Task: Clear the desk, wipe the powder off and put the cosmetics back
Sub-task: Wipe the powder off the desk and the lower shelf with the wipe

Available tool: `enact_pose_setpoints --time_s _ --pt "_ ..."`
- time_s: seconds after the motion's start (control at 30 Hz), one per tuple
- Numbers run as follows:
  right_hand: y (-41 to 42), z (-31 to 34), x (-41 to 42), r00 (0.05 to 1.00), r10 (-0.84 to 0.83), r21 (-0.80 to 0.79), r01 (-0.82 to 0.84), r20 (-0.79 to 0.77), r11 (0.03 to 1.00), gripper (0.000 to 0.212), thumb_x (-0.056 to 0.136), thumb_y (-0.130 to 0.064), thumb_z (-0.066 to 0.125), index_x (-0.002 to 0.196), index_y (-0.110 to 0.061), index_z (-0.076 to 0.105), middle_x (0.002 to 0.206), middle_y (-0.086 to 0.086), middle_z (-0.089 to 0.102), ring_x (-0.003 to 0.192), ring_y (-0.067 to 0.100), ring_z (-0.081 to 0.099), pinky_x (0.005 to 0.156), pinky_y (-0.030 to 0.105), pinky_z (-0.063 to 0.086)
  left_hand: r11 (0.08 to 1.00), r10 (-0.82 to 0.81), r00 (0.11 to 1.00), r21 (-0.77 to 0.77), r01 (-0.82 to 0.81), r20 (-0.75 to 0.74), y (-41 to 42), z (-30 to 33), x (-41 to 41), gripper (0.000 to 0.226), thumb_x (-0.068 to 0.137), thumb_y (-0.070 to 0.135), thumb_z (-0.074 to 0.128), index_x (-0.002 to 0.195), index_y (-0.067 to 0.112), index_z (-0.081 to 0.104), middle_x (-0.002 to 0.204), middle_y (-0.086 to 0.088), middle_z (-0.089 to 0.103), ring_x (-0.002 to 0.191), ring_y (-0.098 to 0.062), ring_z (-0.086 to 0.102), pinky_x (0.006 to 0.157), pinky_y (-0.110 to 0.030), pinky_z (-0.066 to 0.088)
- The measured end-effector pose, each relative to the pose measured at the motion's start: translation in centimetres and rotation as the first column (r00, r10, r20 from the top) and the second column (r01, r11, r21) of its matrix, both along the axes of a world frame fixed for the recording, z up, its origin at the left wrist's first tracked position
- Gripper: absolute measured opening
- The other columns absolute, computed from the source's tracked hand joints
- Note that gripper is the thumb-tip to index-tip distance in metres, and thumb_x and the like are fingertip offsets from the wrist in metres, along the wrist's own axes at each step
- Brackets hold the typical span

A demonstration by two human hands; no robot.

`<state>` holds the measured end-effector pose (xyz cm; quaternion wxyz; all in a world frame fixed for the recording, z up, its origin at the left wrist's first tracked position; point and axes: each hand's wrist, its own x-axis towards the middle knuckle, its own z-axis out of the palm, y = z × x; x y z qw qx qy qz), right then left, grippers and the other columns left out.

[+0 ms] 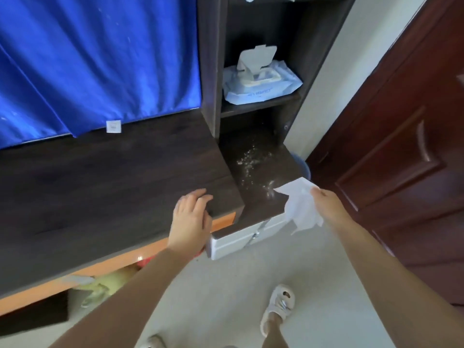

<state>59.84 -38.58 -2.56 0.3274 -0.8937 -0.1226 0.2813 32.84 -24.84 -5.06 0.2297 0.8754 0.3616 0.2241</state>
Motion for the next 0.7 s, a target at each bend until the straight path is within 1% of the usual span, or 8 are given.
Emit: enact_pose_setpoints --time_s 0.1,0.17,0.27,0.37,0.47,0.53,0.6,0.7 --pt "-0.3 -2.3 7.3 0.991 0.037 0.022 -0.034 -0.131 0.999 0.037 0.093 -0.022 0.044 0.111 0.007 0.059 0.094 0.02 0.062 0.087 0.034 0.058 0.075 0.035 0.041 0.996 -0.081 0.993 -0.035 0.084 0.082 -4.8 -1.5 8.0 0.04 0.08 0.011 0.035 0.117 0.008 0.051 0.118 -0.012 0.058 0.111 -0.021 0.045 0.101 -0.04 0.033" --pt "0.4 -3.4 10.7 0.983 0.074 0.056 -0.065 -0.171 0.996 0.04 0.095 -0.026 0.043 0.114 0.006 0.057 0.097 0.023 0.06 0.08 0.032 0.056 0.071 0.031 0.041 0.992 -0.102 0.992 -0.065 0.107 0.075 -7.8 -3.5 12.4 0.041 0.08 0.009 0.037 0.12 0.012 0.048 0.119 -0.011 0.058 0.112 -0.02 0.043 0.105 -0.037 0.029" --pt "3.0 -4.8 13.6 0.984 0.126 0.072 -0.118 -0.123 0.99 0.044 0.095 -0.037 0.041 0.116 -0.002 0.058 0.117 0.022 0.06 0.105 0.038 0.057 0.079 0.033 0.041 0.984 0.014 1.0 -0.179 -0.017 -0.022 -10.4 -6.8 16.4 0.044 0.081 0.004 0.046 0.124 0.01 0.049 0.127 -0.013 0.053 0.118 -0.022 0.041 0.107 -0.036 0.032" --pt "5.4 -6.8 13.7 0.97 0.239 0.108 -0.243 0.052 0.964 0.033 0.096 -0.028 0.039 0.112 -0.008 0.059 0.108 0.012 0.06 0.106 0.028 0.055 0.084 0.03 0.038 0.955 0.117 0.979 -0.251 -0.158 -0.169 -9.7 -9.3 17.6 0.045 0.081 0.001 0.049 0.126 0.005 0.049 0.133 -0.015 0.048 0.123 -0.032 0.044 0.108 -0.043 0.032" --pt "4.6 -10.8 12.0 0.754 0.585 -0.026 -0.606 0.298 0.795 0.03 0.097 -0.018 0.04 0.118 -0.002 0.055 0.119 0.013 0.058 0.11 0.027 0.054 0.087 0.028 0.039 0.956 0.16 0.934 -0.184 -0.227 -0.32 -8.9 -12.1 17.0 0.044 0.076 0.002 0.055 0.121 0.001 0.053 0.127 -0.022 0.052 0.117 -0.04 0.05 0.103 -0.052 0.037" --pt "2.9 -13.3 11.2 0.593 0.757 -0.144 -0.753 0.273 0.642 0.034 0.097 -0.018 0.042 0.125 -0.003 0.053 0.132 0.014 0.053 0.122 0.029 0.049 0.1 0.035 0.037 0.958 0.164 0.9 -0.153 -0.243 -0.405 -8.6 -13.4 16.5 0.041 0.077 0.008 0.051 0.117 0.002 0.055 0.126 -0.022 0.053 0.116 -0.04 0.051 0.101 -0.054 0.038" --pt "1.8 -14.5 11.3 0.509 0.797 -0.192 -0.79 0.326 0.583 0.037 0.096 -0.023 0.041 0.126 -0.007 0.055 0.134 0.013 0.053 0.124 0.03 0.048 0.101 0.038 0.039 0.968 0.158 0.883 -0.106 -0.227 -0.443 -8.6 -14.5 16.3 0.043 0.077 0.018 0.039 0.114 0.004 0.056 0.124 -0.021 0.055 0.115 -0.036 0.051 0.099 -0.053 0.039" --pt "2.5 -14.7 12.6 0.472 0.731 -0.13 -0.791 0.493 0.598 0.048 0.092 -0.031 0.031 0.126 -0.01 0.056 0.128 0.014 0.057 0.115 0.031 0.055 0.092 0.038 0.046 0.979 0.165 0.893 -0.04 -0.2 -0.419 -8.7 -16.0 15.8 0.042 0.08 0.021 0.035 0.117 0.007 0.05 0.127 -0.019 0.053 0.12 -0.029 0.039 0.106 -0.048 0.032"
